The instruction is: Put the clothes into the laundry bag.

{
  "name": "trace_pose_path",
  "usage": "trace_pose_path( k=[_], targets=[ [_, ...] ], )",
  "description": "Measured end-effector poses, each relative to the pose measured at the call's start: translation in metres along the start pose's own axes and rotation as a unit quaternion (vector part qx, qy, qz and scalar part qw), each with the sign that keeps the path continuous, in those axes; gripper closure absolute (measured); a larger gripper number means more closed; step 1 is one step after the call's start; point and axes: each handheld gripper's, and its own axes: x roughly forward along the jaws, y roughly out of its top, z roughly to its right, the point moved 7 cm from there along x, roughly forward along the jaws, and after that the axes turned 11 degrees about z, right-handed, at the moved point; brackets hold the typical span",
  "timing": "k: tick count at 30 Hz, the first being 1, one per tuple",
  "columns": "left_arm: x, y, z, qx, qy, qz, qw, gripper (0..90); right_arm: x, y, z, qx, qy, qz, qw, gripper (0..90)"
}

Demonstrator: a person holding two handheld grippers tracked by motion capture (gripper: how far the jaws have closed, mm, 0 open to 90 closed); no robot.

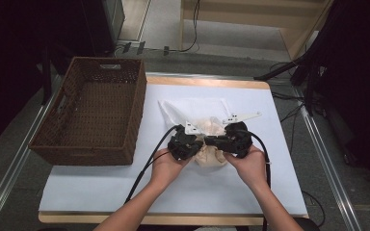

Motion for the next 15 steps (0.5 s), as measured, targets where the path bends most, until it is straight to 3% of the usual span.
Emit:
trace_pose_path(
  k=[6, 15],
  targets=[
    [0.008, 0.003, -0.013, 0.0, 0.018, -0.003, 0.9998, 90.0, -0.003, 0.003, -0.012, -0.009, 0.026, 0.002, 0.9996, 88.8],
    [0.021, 0.005, -0.038, -0.016, 0.044, -0.009, 0.9989, 90.0, -0.006, 0.004, -0.011, -0.004, 0.028, 0.0, 0.9996, 89.1]
  ],
)
